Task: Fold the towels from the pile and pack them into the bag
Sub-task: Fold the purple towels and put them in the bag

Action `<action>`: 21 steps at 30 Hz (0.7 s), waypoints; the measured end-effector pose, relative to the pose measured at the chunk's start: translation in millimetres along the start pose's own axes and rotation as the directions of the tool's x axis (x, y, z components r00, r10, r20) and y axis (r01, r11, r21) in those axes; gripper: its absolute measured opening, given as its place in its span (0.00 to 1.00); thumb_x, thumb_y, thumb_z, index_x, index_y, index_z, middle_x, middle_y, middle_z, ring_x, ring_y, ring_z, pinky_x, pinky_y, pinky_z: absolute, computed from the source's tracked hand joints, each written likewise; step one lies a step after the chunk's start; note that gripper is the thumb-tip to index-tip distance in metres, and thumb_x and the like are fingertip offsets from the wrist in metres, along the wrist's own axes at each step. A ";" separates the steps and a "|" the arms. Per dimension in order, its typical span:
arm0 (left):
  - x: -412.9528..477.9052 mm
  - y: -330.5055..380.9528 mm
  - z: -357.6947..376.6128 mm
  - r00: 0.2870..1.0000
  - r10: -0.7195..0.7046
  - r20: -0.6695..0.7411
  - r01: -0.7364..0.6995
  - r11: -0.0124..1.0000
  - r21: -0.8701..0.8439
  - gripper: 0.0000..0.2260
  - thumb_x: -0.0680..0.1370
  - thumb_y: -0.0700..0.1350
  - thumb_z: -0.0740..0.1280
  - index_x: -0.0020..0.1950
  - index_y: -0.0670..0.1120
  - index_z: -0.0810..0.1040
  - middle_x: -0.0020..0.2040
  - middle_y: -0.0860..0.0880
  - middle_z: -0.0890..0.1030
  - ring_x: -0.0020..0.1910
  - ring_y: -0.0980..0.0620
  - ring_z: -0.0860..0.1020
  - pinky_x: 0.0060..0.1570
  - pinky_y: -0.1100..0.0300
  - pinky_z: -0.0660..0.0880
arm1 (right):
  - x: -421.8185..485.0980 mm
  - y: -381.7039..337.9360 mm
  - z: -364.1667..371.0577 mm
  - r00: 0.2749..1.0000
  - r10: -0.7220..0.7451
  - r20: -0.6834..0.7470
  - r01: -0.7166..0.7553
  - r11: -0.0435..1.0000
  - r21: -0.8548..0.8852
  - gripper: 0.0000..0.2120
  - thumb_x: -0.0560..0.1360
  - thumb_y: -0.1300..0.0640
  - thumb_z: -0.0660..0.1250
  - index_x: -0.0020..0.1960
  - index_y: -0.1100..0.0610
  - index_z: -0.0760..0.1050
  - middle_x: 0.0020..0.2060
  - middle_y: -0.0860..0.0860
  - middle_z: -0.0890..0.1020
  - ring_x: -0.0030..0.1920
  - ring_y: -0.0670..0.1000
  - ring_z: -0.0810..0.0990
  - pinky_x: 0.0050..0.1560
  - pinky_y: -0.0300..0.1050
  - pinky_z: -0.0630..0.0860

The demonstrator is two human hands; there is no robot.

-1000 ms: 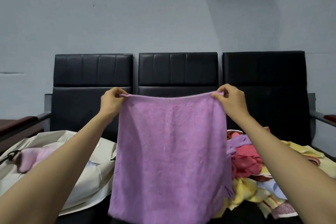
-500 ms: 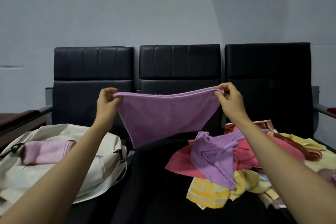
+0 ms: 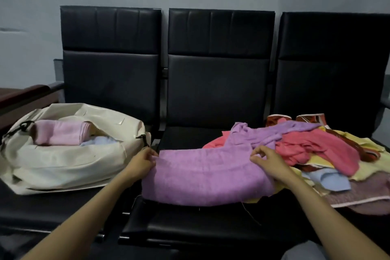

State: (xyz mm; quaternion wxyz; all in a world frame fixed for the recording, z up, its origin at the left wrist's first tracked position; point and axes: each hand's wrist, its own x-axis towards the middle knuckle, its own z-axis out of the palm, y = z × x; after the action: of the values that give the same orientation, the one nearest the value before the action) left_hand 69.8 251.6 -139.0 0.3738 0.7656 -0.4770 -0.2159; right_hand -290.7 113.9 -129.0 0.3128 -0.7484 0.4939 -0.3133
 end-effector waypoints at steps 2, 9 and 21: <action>8.9 -7.0 12.2 0.999 0.034 -0.028 -0.032 0.996 0.088 0.08 0.75 0.34 0.63 0.50 0.45 0.76 0.49 0.49 0.74 0.52 0.47 0.75 0.48 0.59 0.69 | 5.6 8.8 12.5 0.999 -0.005 -0.046 0.003 0.999 -0.042 0.10 0.73 0.66 0.69 0.38 0.53 0.74 0.38 0.51 0.80 0.42 0.52 0.76 0.42 0.40 0.66; 42.3 -7.1 36.4 0.977 0.134 -0.164 -0.120 0.988 0.093 0.10 0.76 0.32 0.60 0.55 0.42 0.75 0.54 0.45 0.78 0.54 0.46 0.76 0.51 0.57 0.69 | 45.7 15.4 29.2 0.975 -0.085 -0.203 0.064 0.992 -0.107 0.07 0.74 0.68 0.67 0.43 0.58 0.75 0.40 0.52 0.77 0.42 0.51 0.73 0.40 0.34 0.63; 94.6 -17.6 80.2 0.974 0.101 -0.205 -0.064 0.982 0.179 0.11 0.80 0.35 0.53 0.60 0.41 0.70 0.59 0.44 0.72 0.53 0.47 0.73 0.50 0.55 0.67 | 99.3 45.3 51.7 0.975 -0.073 -0.209 0.029 0.977 -0.210 0.05 0.75 0.66 0.66 0.43 0.57 0.74 0.44 0.56 0.76 0.42 0.53 0.74 0.42 0.40 0.63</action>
State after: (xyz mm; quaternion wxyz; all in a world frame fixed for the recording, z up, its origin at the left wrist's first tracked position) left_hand 67.4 142.6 -200.6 0.3643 0.7929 -0.4827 -0.0752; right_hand -243.7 14.9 -179.8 0.1700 -0.7508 0.5352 -0.3478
